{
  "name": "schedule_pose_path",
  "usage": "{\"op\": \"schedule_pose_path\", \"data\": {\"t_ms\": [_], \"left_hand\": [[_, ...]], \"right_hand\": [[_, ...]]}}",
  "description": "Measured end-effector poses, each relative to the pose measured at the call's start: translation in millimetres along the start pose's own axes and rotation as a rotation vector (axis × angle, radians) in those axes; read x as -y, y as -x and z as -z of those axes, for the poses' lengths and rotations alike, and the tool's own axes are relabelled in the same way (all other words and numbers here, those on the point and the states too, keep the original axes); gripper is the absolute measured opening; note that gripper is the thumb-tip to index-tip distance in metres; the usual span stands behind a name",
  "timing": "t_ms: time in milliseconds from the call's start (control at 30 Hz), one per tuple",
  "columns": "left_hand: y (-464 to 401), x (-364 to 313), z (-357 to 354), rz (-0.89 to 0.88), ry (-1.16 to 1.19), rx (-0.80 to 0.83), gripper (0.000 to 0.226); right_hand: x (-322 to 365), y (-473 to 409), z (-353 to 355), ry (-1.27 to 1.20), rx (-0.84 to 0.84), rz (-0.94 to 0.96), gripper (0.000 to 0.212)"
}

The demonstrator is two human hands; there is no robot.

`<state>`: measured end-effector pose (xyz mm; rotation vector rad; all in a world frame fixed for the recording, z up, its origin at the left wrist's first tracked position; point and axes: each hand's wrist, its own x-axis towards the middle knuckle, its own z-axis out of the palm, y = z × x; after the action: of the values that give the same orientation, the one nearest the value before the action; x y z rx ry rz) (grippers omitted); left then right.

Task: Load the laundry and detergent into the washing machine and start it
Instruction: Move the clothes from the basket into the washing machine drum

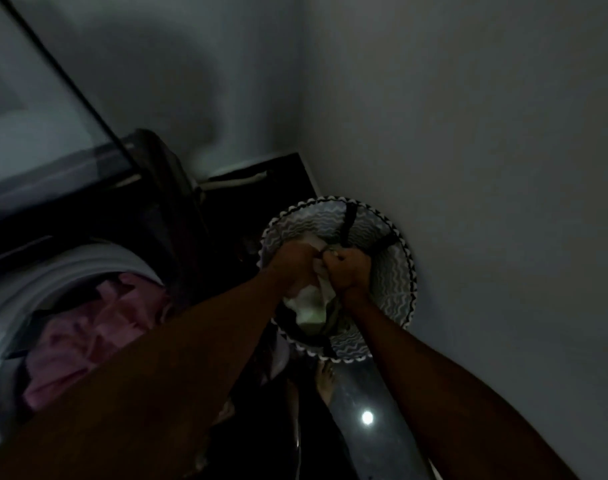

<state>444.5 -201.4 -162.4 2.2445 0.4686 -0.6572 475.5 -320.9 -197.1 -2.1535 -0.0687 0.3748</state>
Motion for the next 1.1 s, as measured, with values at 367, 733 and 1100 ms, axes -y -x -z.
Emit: {"op": "schedule_pose_path", "data": {"t_ms": [367,733,1100], "left_hand": [[103.5,-14.6,107.2,-0.228,-0.282,-0.021,0.079],[193.8,-5.3,147.1,-0.347,0.101,-0.562,0.034],[311.9,37.3,196.5,-0.387,0.540,-0.953,0.032]], "right_hand": [[166.9,36.0,76.2,-0.547,-0.016,0.070,0.049],[207.6,57.3,82.4,-0.637,0.373,-0.067,0.025],[304.9,110.8,27.8,-0.739,0.888,-0.090,0.061]]}}
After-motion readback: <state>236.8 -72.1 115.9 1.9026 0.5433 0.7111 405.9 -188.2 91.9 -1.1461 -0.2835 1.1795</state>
